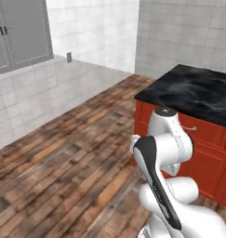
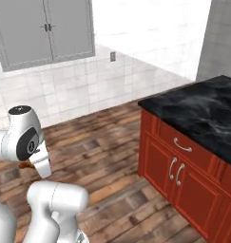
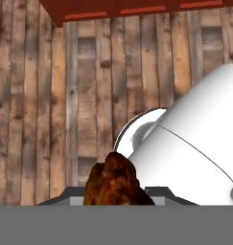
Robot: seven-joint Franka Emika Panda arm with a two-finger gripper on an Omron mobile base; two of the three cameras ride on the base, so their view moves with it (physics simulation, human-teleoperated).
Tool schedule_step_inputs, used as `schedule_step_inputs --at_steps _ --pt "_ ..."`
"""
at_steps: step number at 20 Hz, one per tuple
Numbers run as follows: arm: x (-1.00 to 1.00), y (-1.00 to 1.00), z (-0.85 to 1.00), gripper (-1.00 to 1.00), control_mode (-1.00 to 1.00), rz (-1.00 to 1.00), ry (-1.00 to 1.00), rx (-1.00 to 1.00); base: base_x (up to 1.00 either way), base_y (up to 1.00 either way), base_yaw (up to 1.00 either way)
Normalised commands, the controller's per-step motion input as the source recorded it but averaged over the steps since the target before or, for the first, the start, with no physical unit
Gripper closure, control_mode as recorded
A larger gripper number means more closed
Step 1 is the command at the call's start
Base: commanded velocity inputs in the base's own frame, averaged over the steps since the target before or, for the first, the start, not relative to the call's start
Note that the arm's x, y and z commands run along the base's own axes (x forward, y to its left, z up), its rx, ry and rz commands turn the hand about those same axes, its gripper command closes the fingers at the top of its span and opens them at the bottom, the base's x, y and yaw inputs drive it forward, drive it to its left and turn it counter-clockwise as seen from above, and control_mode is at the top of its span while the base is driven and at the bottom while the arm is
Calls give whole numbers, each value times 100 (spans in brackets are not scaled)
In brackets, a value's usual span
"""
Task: Take the chicken drumsticks from the pan and place one on each plate on the dining counter.
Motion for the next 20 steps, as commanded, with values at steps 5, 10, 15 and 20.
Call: schedule_step_inputs --at_steps 5,10,15,20 --pt "0 0 0 100 100 0 0 0 100 51 -47" --pt "0 0 0 100 100 0 0 0 100 82 -43" --pt "0 0 0 100 100 0 0 0 100 91 -42" --pt "0 0 0 100 100 0 0 0 100 74 -49"
